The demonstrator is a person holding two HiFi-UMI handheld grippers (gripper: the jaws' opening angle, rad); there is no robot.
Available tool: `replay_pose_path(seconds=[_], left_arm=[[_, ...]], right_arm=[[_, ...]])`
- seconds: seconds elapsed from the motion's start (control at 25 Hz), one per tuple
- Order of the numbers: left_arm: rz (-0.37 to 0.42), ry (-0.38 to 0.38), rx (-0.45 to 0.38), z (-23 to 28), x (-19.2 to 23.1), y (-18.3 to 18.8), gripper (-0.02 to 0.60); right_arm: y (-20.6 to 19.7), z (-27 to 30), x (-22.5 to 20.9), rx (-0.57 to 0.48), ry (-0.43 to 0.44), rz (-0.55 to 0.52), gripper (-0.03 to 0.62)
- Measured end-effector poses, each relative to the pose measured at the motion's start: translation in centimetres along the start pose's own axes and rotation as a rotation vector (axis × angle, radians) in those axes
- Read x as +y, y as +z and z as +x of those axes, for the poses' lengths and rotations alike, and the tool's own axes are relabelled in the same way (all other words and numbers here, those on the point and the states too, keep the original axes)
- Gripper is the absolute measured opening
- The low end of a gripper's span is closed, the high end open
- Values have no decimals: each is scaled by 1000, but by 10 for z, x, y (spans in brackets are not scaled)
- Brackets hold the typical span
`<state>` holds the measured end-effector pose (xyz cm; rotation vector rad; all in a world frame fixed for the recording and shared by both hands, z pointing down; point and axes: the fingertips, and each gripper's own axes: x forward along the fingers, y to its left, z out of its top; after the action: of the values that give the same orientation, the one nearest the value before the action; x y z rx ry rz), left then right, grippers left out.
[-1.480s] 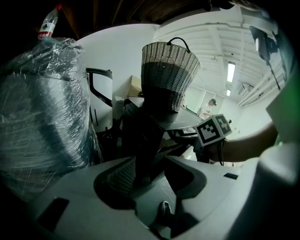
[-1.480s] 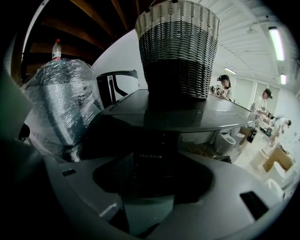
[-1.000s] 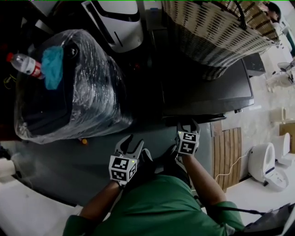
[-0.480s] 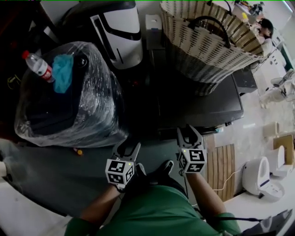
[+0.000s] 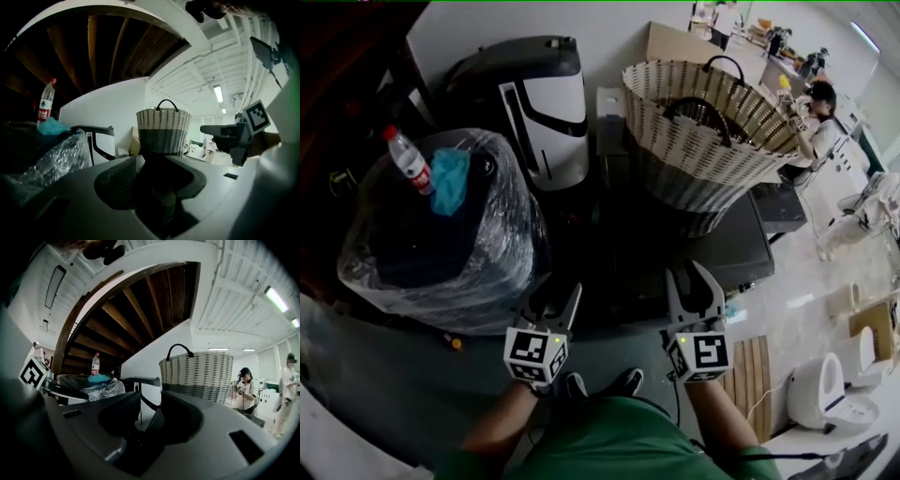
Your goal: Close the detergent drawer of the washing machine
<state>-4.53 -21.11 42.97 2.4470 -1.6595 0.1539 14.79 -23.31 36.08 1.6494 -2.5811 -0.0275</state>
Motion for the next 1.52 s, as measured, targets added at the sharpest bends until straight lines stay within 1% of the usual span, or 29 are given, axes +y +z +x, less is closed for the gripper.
replay_pose_path(seconds=[0.16,0.44,0.56,0.72,0.88,1.16,1.32,1.44,1.52], left_arm=[[14,-15,-68,-6,-10,34,199],[35,-57,-181,-16,-27,85,199],[41,-65,-212,-21,-30,99,199],[32,-68,-247,-26,-31,108,199],[32,-74,-253,-28,-31,107,199],[25,-75,-232,-29,-34,100,199],[-4,-71,-226,-27,-34,98,199],[23,-78,-223,-25,-36,99,199],[26,-81,-219,-23,-36,98,199]], right_arm=[[32,-11,1,-66,15,-9,149],[65,-28,-8,-145,7,-18,146],[74,-35,-12,-166,1,-24,144],[80,-43,-13,-181,0,-20,140],[84,-49,-14,-192,-6,-18,135],[87,-53,-13,-193,4,-20,135],[87,-55,-14,-205,2,-18,117],[89,-56,-18,-214,-10,-8,109],[86,-57,-20,-207,-8,-12,109]])
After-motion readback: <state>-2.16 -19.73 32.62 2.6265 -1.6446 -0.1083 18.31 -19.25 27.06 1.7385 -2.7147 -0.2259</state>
